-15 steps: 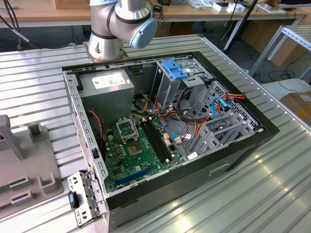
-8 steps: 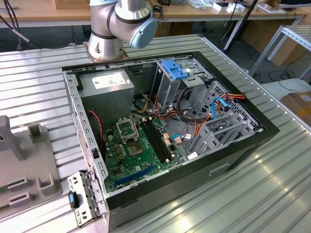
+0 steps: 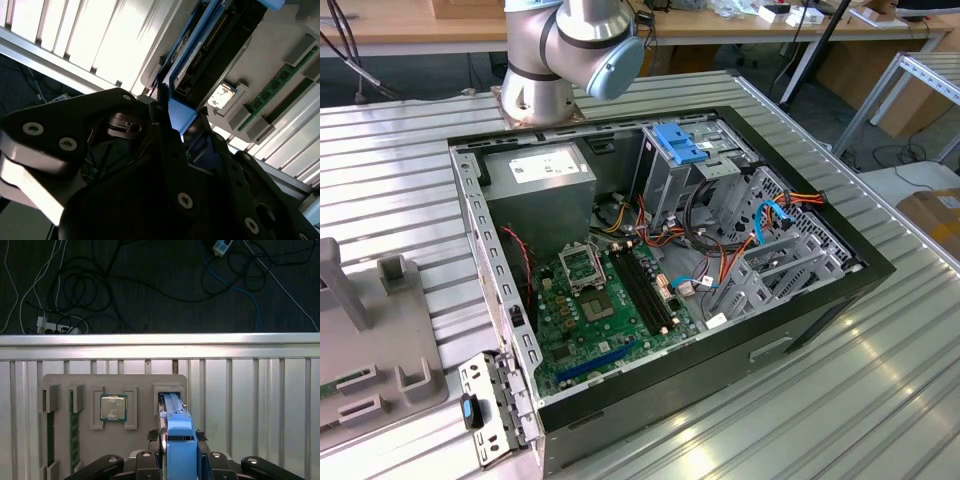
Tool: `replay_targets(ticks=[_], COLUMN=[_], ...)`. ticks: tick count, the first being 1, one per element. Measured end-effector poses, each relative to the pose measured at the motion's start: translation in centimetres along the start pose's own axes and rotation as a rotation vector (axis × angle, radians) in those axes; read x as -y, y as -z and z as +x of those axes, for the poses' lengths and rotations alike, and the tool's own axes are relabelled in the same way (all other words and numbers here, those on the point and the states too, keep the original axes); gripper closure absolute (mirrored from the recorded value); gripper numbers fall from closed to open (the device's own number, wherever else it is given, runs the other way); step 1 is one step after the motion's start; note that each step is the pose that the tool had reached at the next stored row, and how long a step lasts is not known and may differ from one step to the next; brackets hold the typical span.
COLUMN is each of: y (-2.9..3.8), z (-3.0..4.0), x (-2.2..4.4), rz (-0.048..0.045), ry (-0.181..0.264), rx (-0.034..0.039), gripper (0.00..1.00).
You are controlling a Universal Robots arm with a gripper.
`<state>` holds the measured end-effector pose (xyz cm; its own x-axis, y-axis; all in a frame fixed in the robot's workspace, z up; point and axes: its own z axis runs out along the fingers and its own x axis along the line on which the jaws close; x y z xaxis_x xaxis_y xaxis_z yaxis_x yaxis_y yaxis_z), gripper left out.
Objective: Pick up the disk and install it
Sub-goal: 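Pick up the disk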
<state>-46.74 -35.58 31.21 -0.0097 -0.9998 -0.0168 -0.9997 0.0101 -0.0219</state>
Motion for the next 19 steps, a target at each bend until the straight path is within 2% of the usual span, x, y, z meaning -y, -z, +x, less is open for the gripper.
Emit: replay_targets(ticks=[4,17,19], y=[1.89,1.90,2.41], z=[-0.03,-0.03,-0.04], x=[0.03,0.04,0.05], rz=[-0.0001,0.0002,0.0002], ry=[0.000,0.000,0.000], rx=[0.0000,0.0000,-0.0001], gripper=[0.63,0.63,0.63])
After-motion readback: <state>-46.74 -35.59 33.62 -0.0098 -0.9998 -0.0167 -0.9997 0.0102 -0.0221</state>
